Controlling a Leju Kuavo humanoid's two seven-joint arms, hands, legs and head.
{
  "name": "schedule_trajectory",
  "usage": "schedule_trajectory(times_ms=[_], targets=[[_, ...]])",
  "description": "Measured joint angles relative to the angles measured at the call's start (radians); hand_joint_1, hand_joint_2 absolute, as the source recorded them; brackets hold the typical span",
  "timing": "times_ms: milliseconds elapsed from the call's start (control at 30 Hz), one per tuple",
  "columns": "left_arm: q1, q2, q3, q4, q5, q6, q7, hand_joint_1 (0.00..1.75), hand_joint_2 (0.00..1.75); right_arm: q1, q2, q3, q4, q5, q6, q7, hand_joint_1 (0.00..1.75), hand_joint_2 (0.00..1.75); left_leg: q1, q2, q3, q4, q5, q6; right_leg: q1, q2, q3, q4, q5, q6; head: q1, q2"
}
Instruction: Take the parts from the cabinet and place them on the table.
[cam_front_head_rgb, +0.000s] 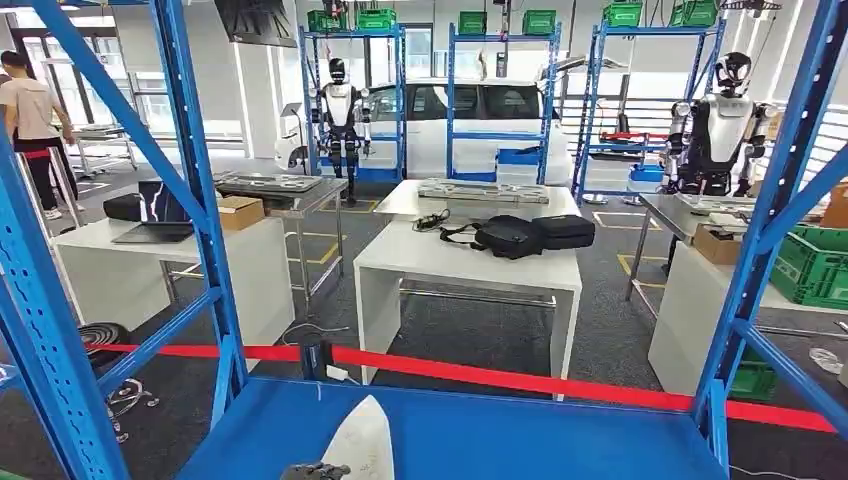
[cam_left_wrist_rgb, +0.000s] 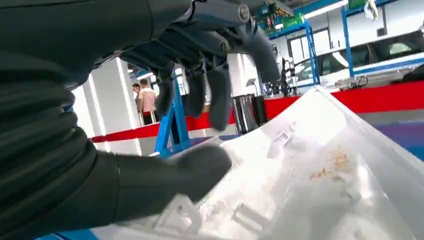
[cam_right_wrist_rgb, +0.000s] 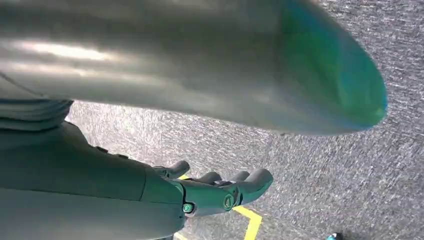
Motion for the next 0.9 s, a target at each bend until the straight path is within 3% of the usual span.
schedule_trajectory(times_ms=[900], targets=[[-0.079,0.007,0.024,-0.027,-0.009,0.035,-0.012,0.00,1.75,-0.010,0.007,-0.003,0.000,0.021,0.013,0.016,0.00,0.00,0.000,0.000,0.001,0.000,0.000,0.000,0.000,0.000,0.001,0.000,0.000,0.000,0.000,0.000]])
